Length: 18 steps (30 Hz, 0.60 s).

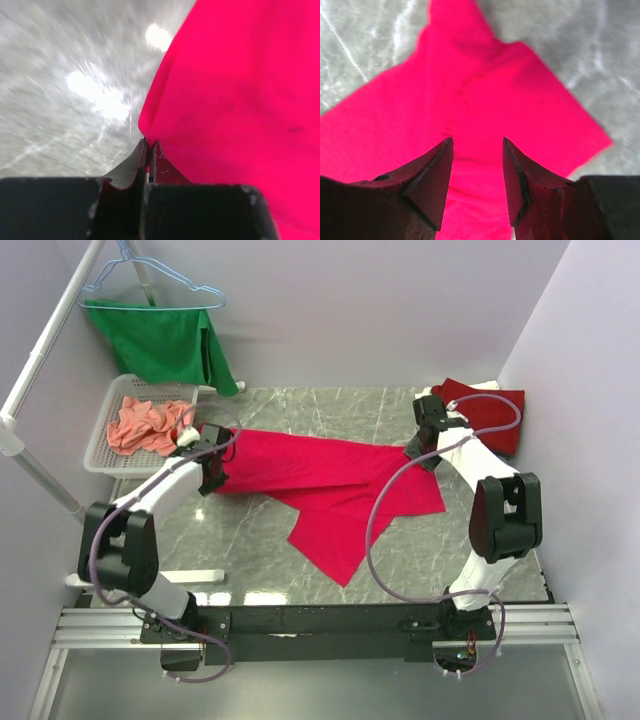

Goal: Fold and stack the t-shirts
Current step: Flatten the tshirt out

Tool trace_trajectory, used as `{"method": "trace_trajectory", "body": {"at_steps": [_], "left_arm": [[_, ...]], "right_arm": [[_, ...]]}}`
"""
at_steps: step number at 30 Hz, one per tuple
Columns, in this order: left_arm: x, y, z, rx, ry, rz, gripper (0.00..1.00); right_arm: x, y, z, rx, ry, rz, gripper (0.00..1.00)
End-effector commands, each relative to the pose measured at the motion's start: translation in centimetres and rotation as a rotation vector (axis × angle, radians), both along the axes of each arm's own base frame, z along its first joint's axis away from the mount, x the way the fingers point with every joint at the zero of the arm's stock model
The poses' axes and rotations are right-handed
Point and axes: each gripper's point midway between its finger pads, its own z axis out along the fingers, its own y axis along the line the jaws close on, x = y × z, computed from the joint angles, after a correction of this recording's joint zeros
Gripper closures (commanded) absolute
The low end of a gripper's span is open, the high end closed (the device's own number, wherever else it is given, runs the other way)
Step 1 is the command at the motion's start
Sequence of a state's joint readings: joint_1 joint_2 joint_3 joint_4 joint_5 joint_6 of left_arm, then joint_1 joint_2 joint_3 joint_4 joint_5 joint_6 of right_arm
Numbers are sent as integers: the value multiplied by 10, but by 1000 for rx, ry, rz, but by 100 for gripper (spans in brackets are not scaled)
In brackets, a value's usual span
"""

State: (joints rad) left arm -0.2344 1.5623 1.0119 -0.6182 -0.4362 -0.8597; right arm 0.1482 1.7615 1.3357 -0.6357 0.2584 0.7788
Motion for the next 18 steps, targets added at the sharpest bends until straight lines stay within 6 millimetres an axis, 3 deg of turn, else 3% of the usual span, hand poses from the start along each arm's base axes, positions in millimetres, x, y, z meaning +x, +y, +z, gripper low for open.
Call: {"method": "trace_trajectory", "body": {"at_steps": [1,4,7,13,18], "left_arm": [[17,29,82,133,-187,88,99],[20,41,111,188,-244,124,99],[25,44,123,213,-264,123,99],[29,40,114,209,-238,96,99],[30,38,107,205,-227,78,99]], "right_arm": [[-24,-22,16,-63,4,-79,48],[-38,-28,5,-75,47,-88,47],[-58,-30,-8,-82,109,-93,47],[-98,-23,-46,-16,185,-95,37],[-111,-25,-62,-22,213,-99,34]]}}
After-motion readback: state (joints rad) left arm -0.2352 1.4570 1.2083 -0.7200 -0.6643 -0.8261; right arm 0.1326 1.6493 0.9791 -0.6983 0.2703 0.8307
